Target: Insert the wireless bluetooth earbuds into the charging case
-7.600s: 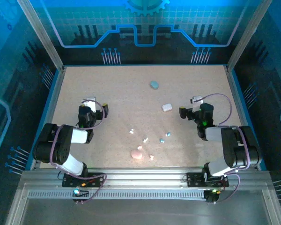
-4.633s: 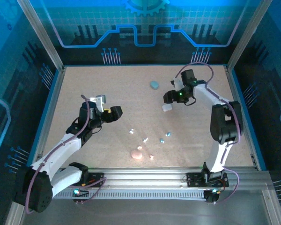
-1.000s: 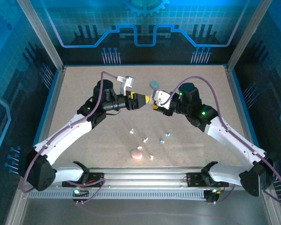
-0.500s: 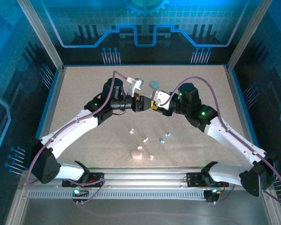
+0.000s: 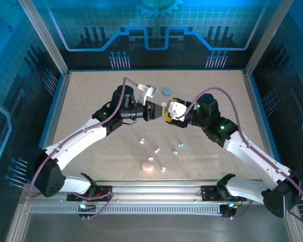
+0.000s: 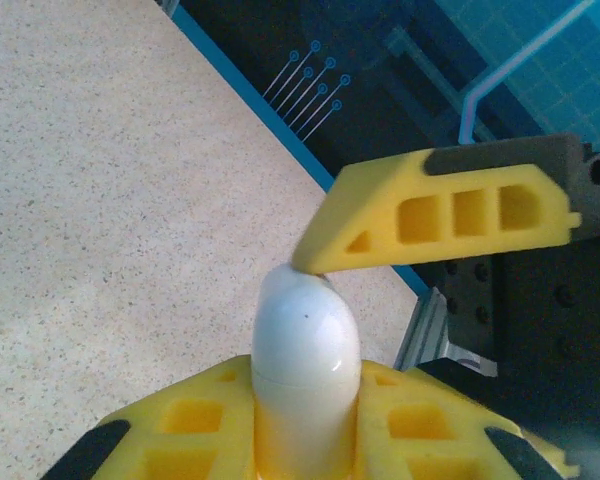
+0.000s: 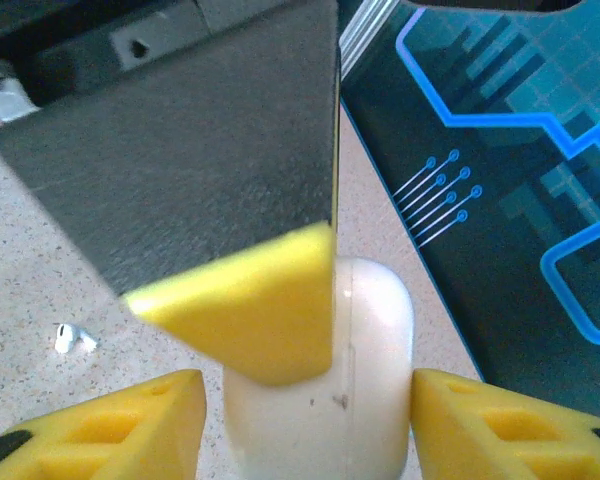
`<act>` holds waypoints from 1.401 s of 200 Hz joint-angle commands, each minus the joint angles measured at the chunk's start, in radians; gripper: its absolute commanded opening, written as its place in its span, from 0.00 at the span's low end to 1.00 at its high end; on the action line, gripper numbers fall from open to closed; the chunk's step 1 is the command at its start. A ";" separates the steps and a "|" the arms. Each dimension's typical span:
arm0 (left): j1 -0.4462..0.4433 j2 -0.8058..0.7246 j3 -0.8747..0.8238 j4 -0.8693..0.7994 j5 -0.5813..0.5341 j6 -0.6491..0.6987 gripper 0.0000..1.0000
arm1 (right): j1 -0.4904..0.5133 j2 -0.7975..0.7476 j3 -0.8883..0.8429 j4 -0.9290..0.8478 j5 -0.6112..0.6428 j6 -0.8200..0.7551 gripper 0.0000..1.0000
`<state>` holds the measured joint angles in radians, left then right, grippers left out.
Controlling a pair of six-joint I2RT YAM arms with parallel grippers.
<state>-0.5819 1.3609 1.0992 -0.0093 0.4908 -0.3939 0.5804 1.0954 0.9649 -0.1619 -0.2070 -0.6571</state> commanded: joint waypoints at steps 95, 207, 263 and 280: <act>0.021 -0.045 -0.069 0.244 0.203 -0.080 0.13 | -0.036 -0.071 -0.122 0.243 -0.029 -0.046 0.57; 0.022 -0.029 -0.057 0.222 0.198 -0.075 0.38 | -0.039 -0.081 -0.099 0.227 -0.042 -0.032 0.43; 0.016 -0.007 -0.020 0.156 0.191 -0.051 0.42 | -0.034 -0.072 -0.092 0.199 -0.054 -0.035 0.43; 0.007 -0.002 -0.013 0.146 0.180 -0.042 0.42 | -0.035 -0.068 -0.092 0.193 -0.058 -0.033 0.43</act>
<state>-0.5621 1.3476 1.0431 0.1715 0.6598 -0.4675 0.5533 1.0222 0.8478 0.0353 -0.2447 -0.6891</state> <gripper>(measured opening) 0.420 0.433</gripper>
